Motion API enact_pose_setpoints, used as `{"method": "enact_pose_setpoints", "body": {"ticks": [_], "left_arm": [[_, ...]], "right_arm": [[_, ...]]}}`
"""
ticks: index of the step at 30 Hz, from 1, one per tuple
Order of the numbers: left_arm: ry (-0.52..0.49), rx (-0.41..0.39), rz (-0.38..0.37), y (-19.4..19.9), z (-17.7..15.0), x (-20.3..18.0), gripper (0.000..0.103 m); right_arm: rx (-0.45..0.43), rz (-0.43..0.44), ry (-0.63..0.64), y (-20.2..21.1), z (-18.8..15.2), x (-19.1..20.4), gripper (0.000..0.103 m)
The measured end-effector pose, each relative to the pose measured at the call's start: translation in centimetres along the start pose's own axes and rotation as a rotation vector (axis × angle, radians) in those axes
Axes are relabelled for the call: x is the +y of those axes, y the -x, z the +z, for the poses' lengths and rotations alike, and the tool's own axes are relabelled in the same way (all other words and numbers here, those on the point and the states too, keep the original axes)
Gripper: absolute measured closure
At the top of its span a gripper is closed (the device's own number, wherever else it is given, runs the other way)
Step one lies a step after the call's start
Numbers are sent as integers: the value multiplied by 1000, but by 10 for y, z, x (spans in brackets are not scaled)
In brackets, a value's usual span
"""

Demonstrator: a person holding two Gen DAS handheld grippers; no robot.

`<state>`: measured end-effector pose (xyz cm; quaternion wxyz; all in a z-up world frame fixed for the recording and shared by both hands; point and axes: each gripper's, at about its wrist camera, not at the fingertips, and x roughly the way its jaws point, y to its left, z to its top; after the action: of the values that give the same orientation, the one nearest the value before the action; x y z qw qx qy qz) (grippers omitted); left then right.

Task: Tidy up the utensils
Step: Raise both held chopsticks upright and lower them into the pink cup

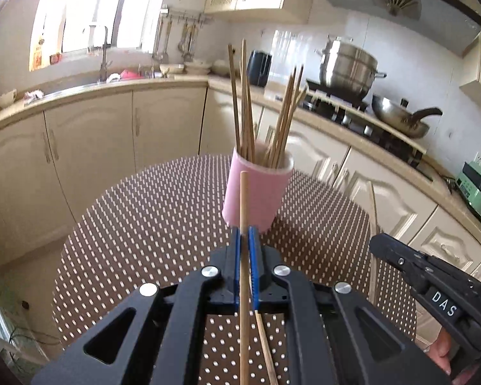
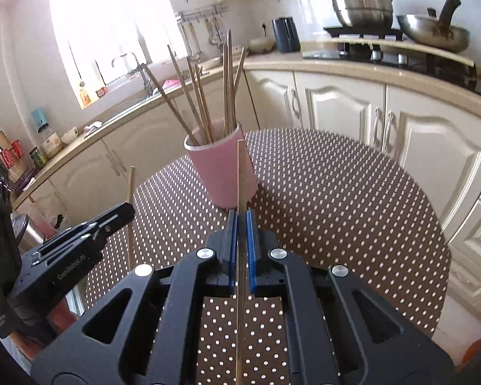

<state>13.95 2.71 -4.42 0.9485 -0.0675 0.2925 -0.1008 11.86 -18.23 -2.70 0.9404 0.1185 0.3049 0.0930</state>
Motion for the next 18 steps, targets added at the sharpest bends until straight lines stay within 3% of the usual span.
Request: {"method": "enact_pose_setpoints", "body": {"ticks": [18], "left_arm": [[-9, -166, 20, 26, 66, -1, 97]], "right_arm": [[-137, -25, 57, 15, 58, 16, 97]]}}
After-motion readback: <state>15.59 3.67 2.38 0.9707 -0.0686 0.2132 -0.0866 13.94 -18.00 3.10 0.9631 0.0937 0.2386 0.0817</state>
